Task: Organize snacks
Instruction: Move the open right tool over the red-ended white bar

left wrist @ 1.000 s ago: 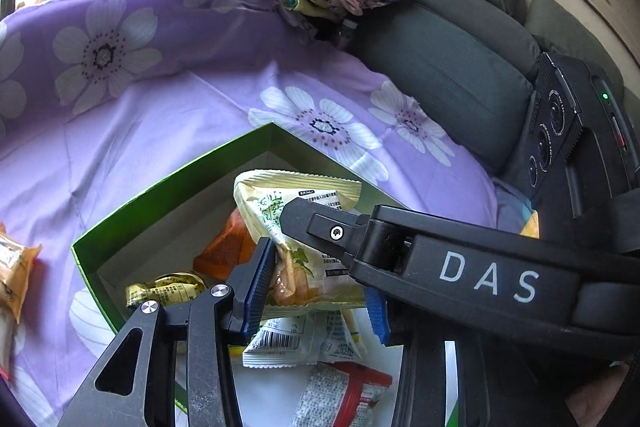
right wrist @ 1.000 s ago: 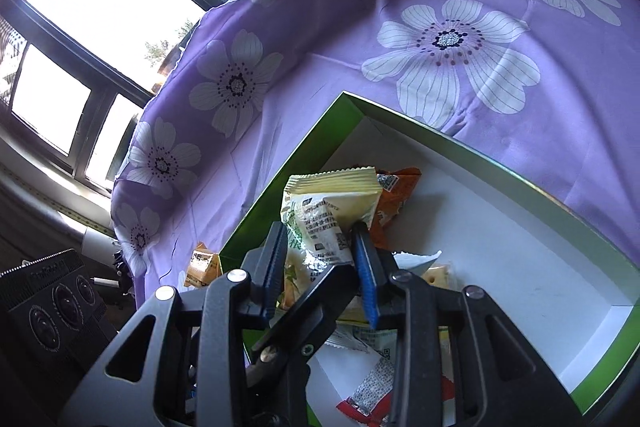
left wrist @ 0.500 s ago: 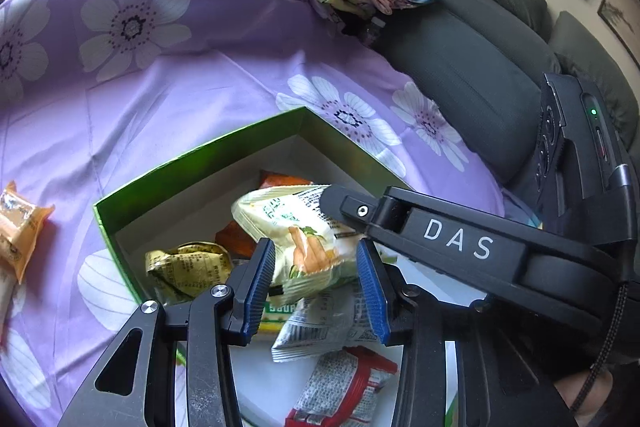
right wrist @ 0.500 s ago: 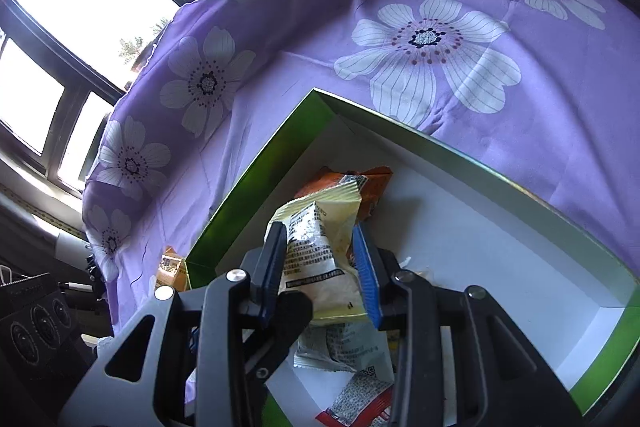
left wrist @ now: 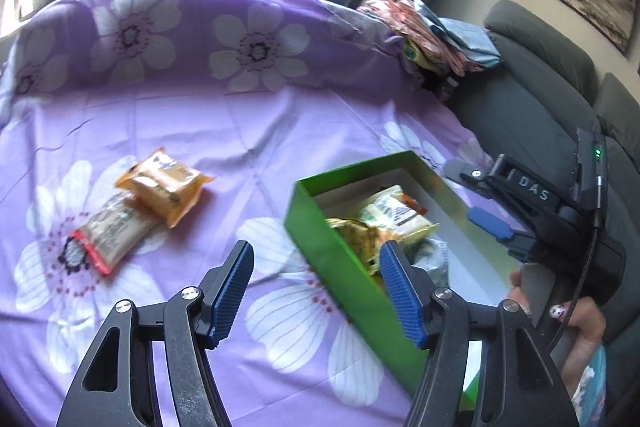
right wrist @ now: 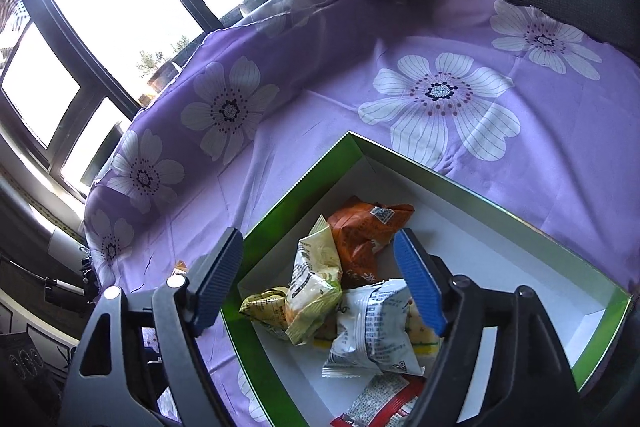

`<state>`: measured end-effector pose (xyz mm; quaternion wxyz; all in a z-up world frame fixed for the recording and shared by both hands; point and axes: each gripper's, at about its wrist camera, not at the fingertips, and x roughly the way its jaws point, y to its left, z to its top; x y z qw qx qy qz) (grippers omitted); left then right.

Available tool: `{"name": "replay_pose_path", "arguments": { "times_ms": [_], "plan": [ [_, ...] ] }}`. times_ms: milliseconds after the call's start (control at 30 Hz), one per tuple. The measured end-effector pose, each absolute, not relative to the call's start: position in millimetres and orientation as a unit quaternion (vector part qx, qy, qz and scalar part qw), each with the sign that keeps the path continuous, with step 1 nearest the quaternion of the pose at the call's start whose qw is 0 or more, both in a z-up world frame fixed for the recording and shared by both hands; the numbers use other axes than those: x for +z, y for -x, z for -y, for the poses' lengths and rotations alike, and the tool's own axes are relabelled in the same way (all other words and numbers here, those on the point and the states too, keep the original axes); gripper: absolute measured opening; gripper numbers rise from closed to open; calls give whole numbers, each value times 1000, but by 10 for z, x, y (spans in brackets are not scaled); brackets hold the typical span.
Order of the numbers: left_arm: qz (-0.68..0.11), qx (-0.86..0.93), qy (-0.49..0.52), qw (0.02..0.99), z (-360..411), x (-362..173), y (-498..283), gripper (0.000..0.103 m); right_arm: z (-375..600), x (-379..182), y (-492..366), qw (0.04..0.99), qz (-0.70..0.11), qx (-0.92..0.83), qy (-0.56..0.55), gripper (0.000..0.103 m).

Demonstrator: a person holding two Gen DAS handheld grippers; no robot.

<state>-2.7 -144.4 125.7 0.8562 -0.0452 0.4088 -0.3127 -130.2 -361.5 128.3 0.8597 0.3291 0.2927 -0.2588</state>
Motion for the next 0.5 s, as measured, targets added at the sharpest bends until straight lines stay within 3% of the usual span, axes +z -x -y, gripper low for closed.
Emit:
{"name": "replay_pose_path", "arguments": {
  "times_ms": [300, 500],
  "plan": [
    [-433, -157, 93, 882, 393, 932, -29, 75, 3240, 1360, 1106, 882, -294, -237, -283, 94],
    [-440, -105, 103, 886, 109, 782, -145, 76, 2925, 1285, 893, 890, -322, -213, -242, 95]
  ]
}}
